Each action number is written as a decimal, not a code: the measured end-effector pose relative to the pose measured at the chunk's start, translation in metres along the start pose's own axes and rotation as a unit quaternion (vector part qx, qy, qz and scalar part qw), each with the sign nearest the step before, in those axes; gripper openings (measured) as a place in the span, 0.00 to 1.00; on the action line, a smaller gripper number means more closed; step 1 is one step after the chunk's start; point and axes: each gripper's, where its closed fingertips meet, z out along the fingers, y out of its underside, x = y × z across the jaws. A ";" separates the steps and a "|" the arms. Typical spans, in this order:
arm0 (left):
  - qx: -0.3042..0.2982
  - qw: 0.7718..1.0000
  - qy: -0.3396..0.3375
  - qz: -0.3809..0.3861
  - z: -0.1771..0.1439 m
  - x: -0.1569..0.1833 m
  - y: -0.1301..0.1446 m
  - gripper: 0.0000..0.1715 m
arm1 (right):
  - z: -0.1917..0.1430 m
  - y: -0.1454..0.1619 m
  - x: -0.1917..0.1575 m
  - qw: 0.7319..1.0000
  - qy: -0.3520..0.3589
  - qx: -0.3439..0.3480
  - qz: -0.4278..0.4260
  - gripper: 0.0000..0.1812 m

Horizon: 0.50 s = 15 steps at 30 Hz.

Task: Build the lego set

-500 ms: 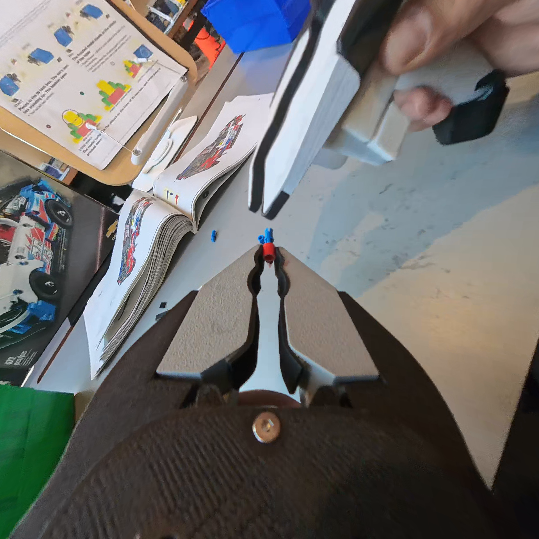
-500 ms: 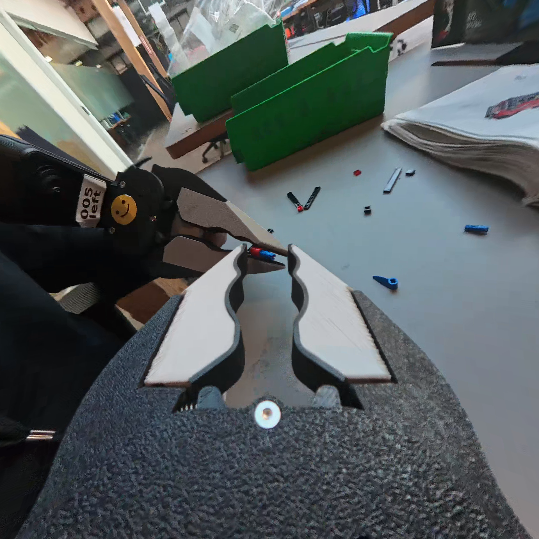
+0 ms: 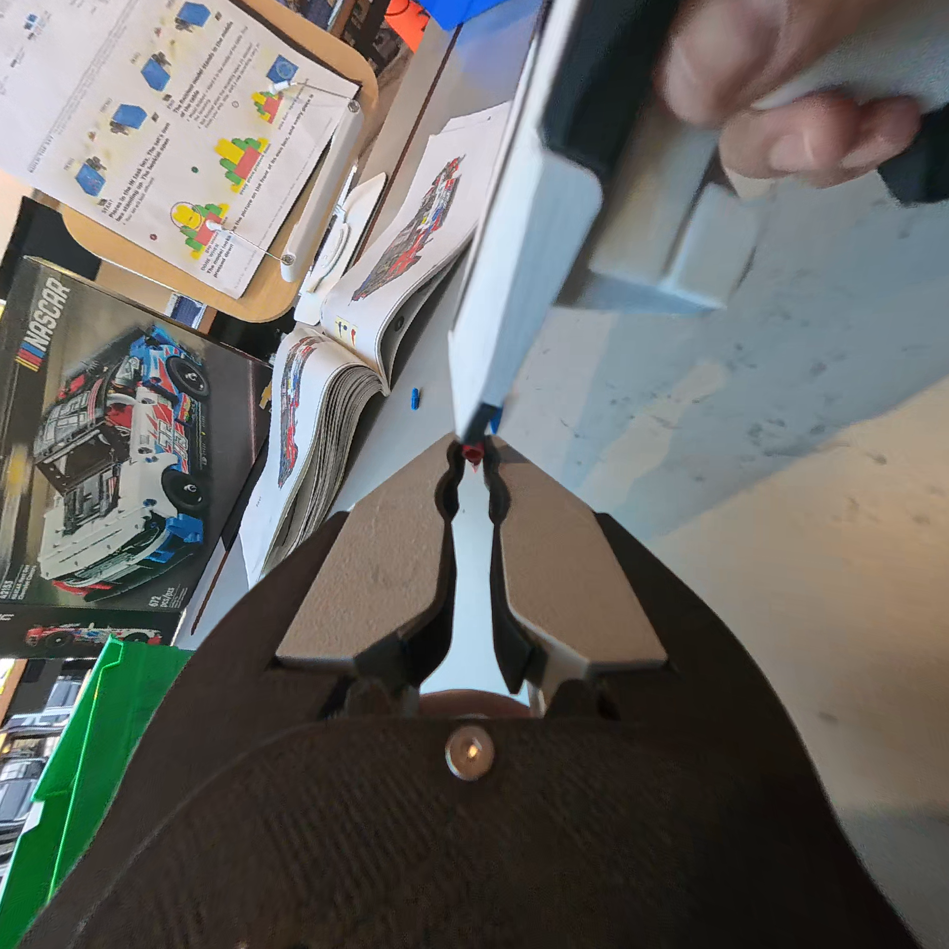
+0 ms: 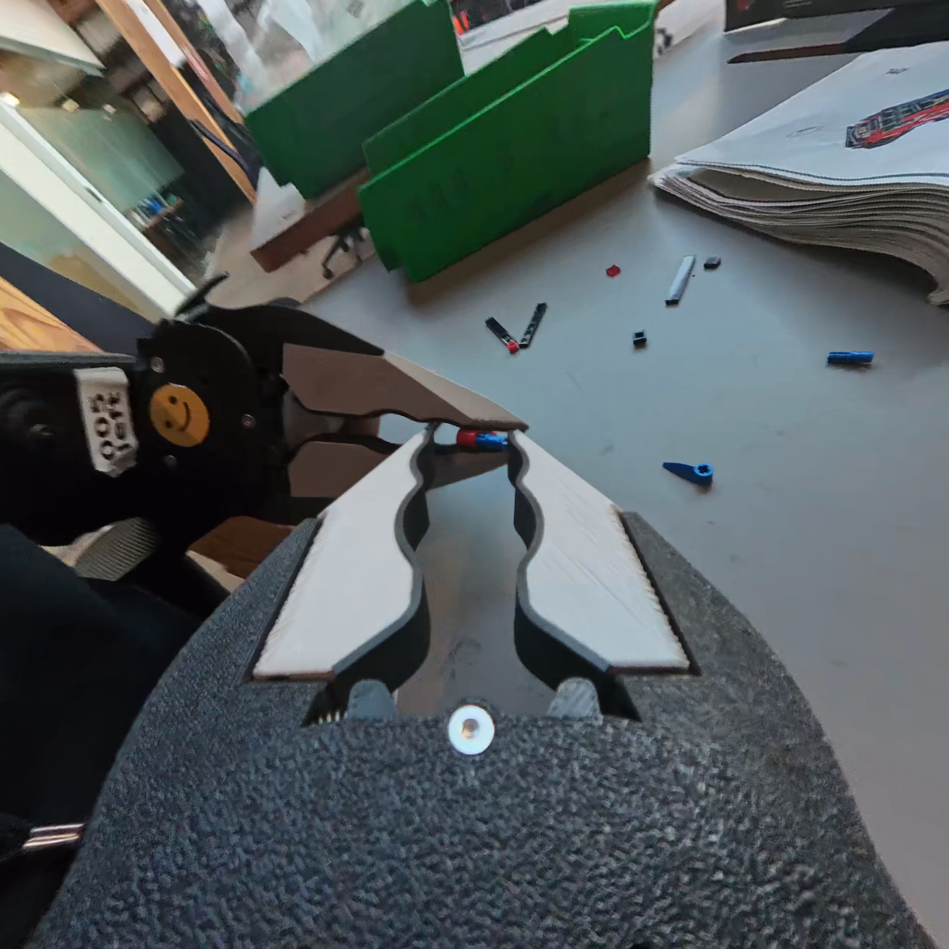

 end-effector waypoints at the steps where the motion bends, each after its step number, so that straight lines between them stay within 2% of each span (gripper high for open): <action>1: 0.001 1.000 0.000 0.004 0.000 0.001 0.000 0.02 | -0.002 -0.003 -0.001 1.000 -0.015 0.008 0.014 0.15; 6: 0.014 1.000 0.006 -0.005 -0.001 0.003 -0.003 0.02 | -0.004 0.002 0.004 1.000 -0.010 -0.007 0.004 0.08; 9: 0.057 0.998 0.019 -0.018 -0.007 0.004 -0.014 0.02 | -0.009 -0.003 0.003 0.997 -0.053 0.012 0.048 0.00; 12: 0.137 0.986 0.061 -0.072 -0.021 0.004 -0.030 0.02 | -0.021 -0.021 -0.009 0.984 -0.128 0.063 0.102 0.00; 15: 0.149 0.978 0.072 -0.128 -0.023 -0.007 -0.028 0.02 | -0.025 -0.024 -0.012 0.987 -0.120 0.057 0.088 0.00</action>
